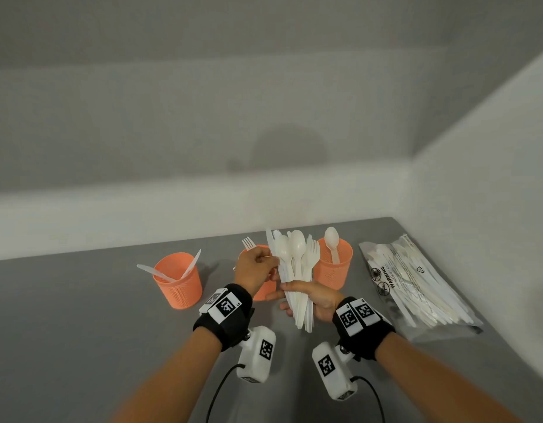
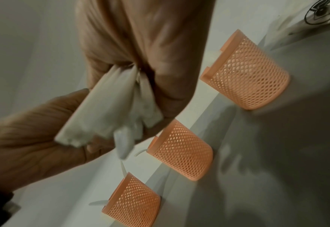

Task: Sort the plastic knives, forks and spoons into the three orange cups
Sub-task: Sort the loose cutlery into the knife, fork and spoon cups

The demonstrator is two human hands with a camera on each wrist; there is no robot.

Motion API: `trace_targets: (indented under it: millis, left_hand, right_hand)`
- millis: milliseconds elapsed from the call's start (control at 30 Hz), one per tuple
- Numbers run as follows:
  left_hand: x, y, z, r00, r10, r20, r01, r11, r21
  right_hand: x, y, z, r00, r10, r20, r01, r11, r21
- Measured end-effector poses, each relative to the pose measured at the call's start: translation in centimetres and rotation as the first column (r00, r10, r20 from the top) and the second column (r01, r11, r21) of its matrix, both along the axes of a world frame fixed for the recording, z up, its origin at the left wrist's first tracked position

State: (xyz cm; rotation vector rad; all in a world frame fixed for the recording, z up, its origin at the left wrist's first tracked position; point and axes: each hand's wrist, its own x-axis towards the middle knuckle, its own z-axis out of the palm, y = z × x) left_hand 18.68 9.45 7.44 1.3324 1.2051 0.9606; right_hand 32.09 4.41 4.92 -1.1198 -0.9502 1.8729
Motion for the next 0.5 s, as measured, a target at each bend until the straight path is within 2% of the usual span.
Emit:
trace_targets:
  millis: [133,267,333,400,500]
  left_hand:
    - [-0.2,0.1,0.1,0.989,0.131,0.073,-0.127,0.99,-0.063]
    - [-0.7,0.5,1.0,0.929,0.269,0.253,-0.253,0.963,-0.092]
    - [-0.8,0.6,1.2,0.942,0.259,0.214,-0.246,0.966,-0.084]
    - [-0.8,0.7,1.1,0.974,0.191,0.121,-0.181,0.979,-0.091]
    - [-0.6,0.4,1.0,0.992,0.092,0.083,-0.084,0.992,-0.096]
  right_hand:
    - [0.3,-0.2,-0.1,0.999,0.005,-0.034,-0.005,1.0,-0.006]
    - [0.8,-0.3,-0.6,0.997,0.013,-0.075,-0.015,0.999,-0.034]
    - [1.0,-0.3,-0.9,0.996,0.013,-0.09,-0.018,0.998,-0.053]
    - [1.2,-0.2,-0.8,0.99,0.034,-0.135,-0.045,0.995,-0.084]
    - [1.0,-0.4,-0.1,0.981,0.117,-0.155,-0.132,0.988,-0.086]
